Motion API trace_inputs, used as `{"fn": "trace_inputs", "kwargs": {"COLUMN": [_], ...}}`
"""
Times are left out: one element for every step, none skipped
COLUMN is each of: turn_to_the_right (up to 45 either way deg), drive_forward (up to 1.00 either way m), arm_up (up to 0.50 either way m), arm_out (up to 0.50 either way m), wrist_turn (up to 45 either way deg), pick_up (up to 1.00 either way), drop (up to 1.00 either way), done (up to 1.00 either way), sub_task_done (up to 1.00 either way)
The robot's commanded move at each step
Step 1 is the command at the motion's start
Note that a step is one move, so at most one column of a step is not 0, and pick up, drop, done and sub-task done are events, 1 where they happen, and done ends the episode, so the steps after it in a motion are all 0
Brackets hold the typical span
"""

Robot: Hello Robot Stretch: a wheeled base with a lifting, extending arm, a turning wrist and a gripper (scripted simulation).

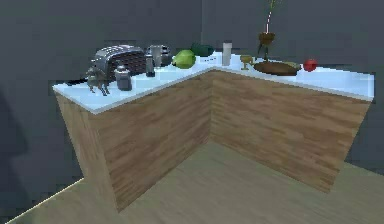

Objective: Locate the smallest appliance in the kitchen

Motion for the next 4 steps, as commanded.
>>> {"fn": "trace_inputs", "kwargs": {"turn_to_the_right": [-3.0,45.0,45.0,45.0], "drive_forward": [0.00,0.00,0.00,0.00], "arm_up": [0.00,0.00,0.00,0.00], "arm_out": [0.00,0.00,0.00,0.00], "wrist_turn": [0.0,0.0,0.0,0.0], "pick_up": [0.00,0.00,0.00,0.00], "drop": [0.00,0.00,0.00,0.00], "done": [0.00,0.00,0.00,0.00], "sub_task_done": [0.00,0.00,0.00,0.00]}}
